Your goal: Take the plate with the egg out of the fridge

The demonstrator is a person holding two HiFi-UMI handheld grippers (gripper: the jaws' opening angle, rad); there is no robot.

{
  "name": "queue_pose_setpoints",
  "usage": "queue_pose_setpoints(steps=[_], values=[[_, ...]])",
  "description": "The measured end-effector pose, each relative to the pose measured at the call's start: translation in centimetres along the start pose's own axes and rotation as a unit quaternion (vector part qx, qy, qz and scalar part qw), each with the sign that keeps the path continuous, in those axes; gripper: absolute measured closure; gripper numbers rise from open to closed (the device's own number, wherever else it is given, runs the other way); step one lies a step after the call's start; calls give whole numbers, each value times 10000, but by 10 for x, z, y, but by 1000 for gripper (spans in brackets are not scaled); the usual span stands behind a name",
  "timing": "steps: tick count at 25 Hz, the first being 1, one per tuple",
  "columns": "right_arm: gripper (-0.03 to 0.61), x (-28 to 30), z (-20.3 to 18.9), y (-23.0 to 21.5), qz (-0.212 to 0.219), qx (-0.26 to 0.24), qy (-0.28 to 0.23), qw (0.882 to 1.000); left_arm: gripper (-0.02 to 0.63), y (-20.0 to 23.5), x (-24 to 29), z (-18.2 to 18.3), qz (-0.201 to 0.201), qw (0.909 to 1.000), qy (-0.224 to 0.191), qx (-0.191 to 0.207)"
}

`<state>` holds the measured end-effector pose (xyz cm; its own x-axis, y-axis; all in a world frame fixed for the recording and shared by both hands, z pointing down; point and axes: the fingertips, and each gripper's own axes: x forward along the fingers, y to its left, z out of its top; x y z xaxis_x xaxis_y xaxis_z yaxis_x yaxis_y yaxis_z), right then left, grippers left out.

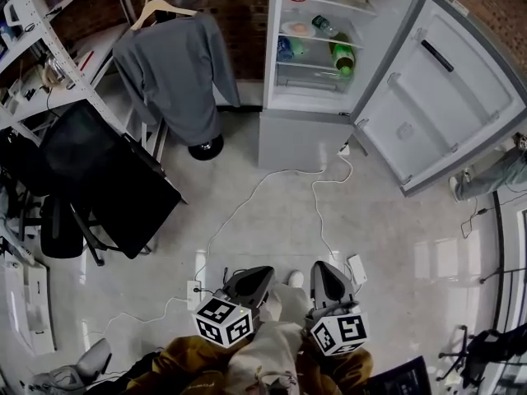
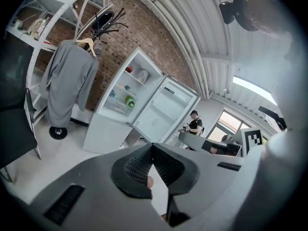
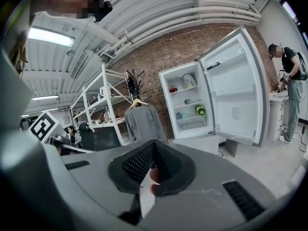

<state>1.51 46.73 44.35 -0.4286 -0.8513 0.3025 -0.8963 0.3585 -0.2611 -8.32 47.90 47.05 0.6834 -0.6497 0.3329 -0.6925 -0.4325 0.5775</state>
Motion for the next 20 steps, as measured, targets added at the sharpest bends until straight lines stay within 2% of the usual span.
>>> queue_pose_setpoints(steps=[7,10,14,20], values=[[581,16,11,-8,-130,23,-81,9999,604,16,7,17,5,9999,-118,-89],[581,30,18,-20,-153,56,-135,9998,604,19,19,27,17,9999,-133,-10],[581,55,29,-42,-97,64,-217,9997,604,28,46,44,63,9998,-165,96],[581,107,57,-86,1,82,-290,9995,604,43,106,89,174,9993,-226,232]])
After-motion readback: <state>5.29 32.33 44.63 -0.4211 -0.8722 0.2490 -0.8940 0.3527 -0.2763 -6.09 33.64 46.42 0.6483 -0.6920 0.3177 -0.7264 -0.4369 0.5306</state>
